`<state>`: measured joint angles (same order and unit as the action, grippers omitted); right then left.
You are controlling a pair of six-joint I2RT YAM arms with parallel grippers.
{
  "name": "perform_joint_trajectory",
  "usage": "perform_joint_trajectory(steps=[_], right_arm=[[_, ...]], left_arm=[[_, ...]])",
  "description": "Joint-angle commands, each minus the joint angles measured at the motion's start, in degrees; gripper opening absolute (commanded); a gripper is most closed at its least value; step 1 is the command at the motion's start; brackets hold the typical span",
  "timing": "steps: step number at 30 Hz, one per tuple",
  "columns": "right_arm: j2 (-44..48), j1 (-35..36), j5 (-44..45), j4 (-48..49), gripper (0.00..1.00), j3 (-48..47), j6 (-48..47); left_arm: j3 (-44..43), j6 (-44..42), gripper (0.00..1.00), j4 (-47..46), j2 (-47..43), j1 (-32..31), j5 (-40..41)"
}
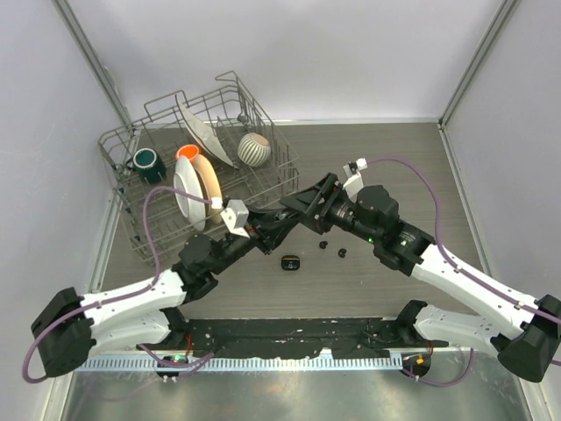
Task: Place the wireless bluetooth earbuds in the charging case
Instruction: Adjust the charging case.
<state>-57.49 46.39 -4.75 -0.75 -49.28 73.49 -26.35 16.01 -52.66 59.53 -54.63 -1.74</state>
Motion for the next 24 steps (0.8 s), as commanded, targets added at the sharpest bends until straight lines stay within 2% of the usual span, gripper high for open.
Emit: perform_joint_trajectory(steps=[1,5,17,20,21,24], right_arm=[[0.45,0.19,-6.14,-0.63,0.72,-4.77,-7.22],[0.81,0.19,-9.22,-1.27,0.73,-5.83,-8.72],[-0.95,0.19,-15.02,-1.62,0.70,-6.45,-8.19],[-1.04,0.19,-14.85,-2.59,0.66,-6.53,-7.84],[-1.04,0.19,-14.85,-2.59,0.58,-6.27,-7.58],[-1.04,0.19,-14.93,-2.15,0.45,-5.75,-6.61]], left_arm=[[0.51,-6.34,0.00,8.97,-8.70,1.72,-5.37],[0.51,-8.53,0.00,14.16,-12.68,3.92,-10.56],[1.56,-9.07,0.00,14.96,-15.14,5.41,-15.23],[1.56,-9.68,0.00,14.61,-15.14,5.50,-15.31],[1.56,-10.03,0.00,14.61,-15.14,5.41,-15.40],[1.56,-11.87,0.00,14.87,-15.14,5.59,-15.92]])
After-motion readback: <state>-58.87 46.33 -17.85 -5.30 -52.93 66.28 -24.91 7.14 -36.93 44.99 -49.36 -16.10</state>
